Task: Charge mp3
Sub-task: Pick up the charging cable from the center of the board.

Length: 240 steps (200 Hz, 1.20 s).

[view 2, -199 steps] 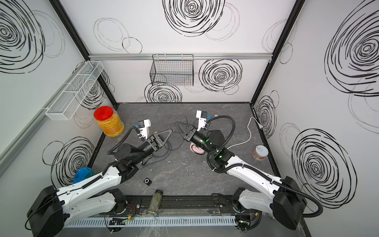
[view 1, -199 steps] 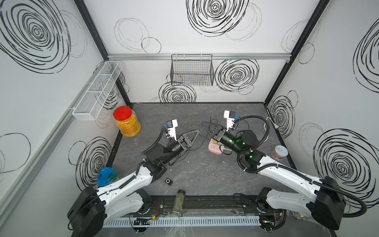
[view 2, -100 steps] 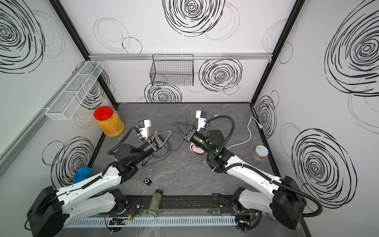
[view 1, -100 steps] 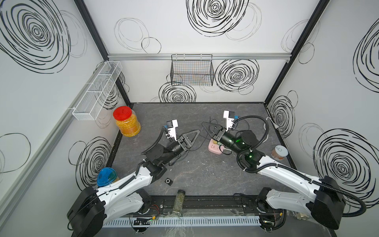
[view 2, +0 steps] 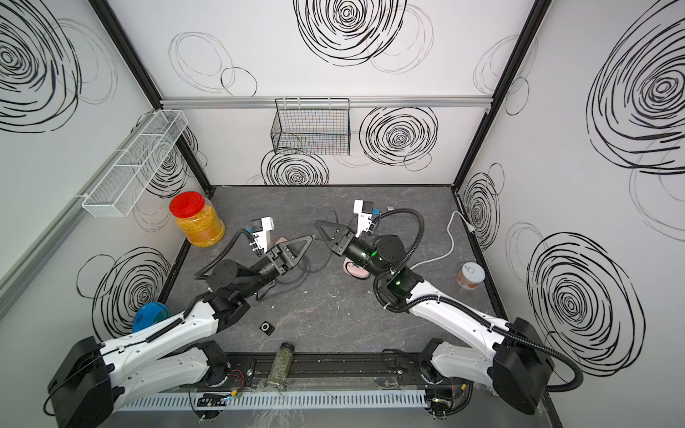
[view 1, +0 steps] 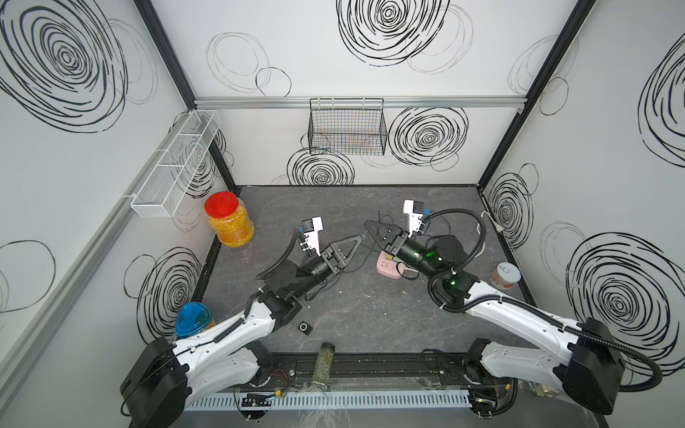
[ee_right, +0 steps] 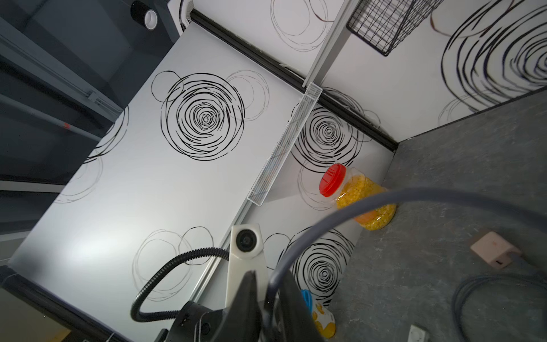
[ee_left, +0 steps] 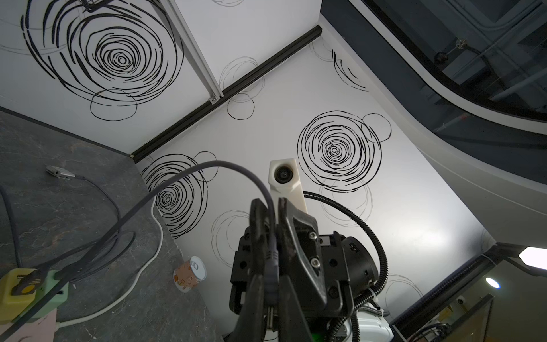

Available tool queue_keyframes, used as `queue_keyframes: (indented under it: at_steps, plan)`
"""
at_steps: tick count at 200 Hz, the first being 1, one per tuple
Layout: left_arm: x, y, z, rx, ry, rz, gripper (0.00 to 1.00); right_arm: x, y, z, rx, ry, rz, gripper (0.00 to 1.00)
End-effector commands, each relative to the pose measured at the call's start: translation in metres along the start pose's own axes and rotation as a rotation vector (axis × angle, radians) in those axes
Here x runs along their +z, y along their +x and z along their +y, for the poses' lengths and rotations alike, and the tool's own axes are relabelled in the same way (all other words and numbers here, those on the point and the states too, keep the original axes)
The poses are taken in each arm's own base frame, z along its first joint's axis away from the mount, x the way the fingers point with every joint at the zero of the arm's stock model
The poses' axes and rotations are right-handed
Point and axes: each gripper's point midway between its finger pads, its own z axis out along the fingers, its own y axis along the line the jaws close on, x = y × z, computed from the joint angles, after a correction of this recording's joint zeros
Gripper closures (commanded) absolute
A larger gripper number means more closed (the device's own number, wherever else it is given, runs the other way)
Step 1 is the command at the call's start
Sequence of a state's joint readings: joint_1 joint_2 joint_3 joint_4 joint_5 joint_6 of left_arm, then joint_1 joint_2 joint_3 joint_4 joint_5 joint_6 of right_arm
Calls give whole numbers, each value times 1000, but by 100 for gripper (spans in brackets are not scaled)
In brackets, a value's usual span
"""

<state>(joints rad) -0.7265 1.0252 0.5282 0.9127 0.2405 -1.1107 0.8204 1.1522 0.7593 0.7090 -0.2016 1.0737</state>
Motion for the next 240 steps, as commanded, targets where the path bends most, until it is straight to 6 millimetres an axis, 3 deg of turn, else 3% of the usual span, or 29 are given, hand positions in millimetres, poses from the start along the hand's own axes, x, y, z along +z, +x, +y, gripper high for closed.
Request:
queue_keyframes:
  at_steps: [1,22,64,129,190,240]
  plan:
    - [-3,-8,-11,21,27,-37,90,2,-5,7,0,36,21,56]
    - [-3,-13,-7,22,12,-57,90,1,1,11,1,27,50,56]
    - [2,-13,-4,6,7,-49,90,-4,0,13,-4,4,36,72]
    - [4,-16,-2,-15,4,-59,90,1,16,10,-3,-9,119,72]
    - [9,-16,3,-39,-6,-65,89,1,19,5,-1,2,130,82]
    - [15,-17,4,-52,-2,-66,89,-4,18,3,-1,5,126,79]
